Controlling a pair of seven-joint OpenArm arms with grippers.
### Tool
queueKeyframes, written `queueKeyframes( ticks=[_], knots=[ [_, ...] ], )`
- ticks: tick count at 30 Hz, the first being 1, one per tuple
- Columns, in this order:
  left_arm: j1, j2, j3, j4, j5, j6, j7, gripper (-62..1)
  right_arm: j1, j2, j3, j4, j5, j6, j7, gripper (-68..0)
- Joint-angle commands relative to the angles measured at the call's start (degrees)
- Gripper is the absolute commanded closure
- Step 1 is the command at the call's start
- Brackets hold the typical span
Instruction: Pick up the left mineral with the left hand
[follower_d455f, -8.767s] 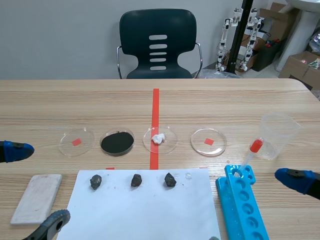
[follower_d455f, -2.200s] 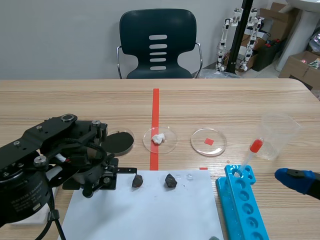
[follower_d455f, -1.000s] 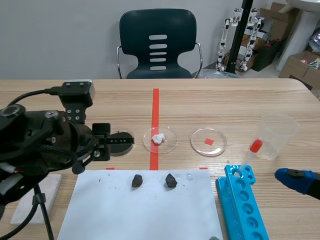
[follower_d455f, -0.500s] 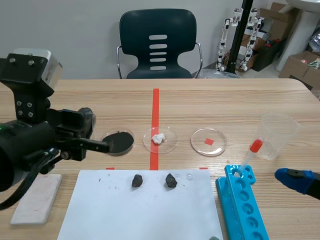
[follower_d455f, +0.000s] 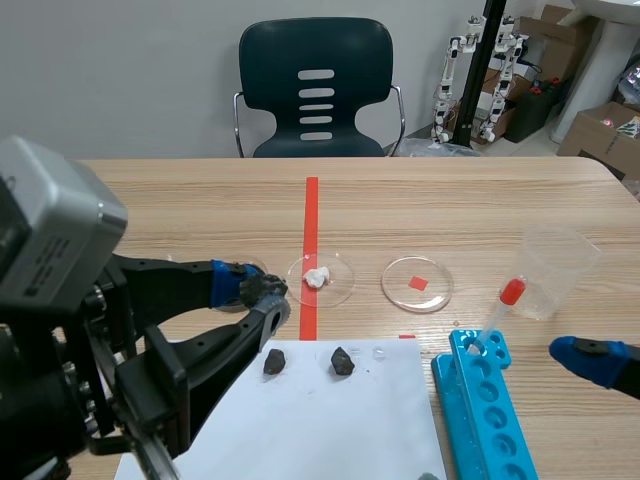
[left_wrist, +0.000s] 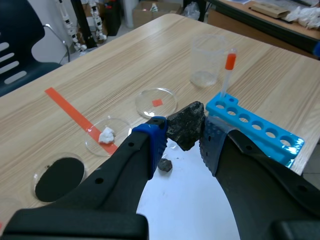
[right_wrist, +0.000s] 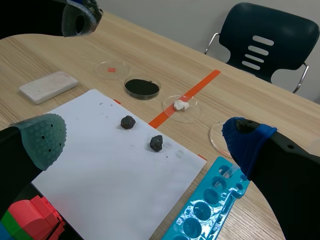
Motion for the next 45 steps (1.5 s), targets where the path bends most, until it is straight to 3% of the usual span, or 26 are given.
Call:
queueKeyframes(
  ticks=[1,4,45],
  knots=[
    [1.0,-0.3,-0.1,0.5,1.2,-0.5,-2.1,-10.0,0.2,0.3,0.2,0.7,0.7,0.0,1.0,-67.9],
    [1.4,-1.1,-0.1,0.5,3.6,-0.7,-2.0,-10.0,0.2,0.3,0.2,0.7,0.7,0.0,1.0,-67.9],
    [1.4,-1.4,-1.1,0.5,3.7,-0.6,-1.9,-10.0,0.2,0.3,0.2,0.7,0.7,0.0,1.0,-67.9]
  ],
)
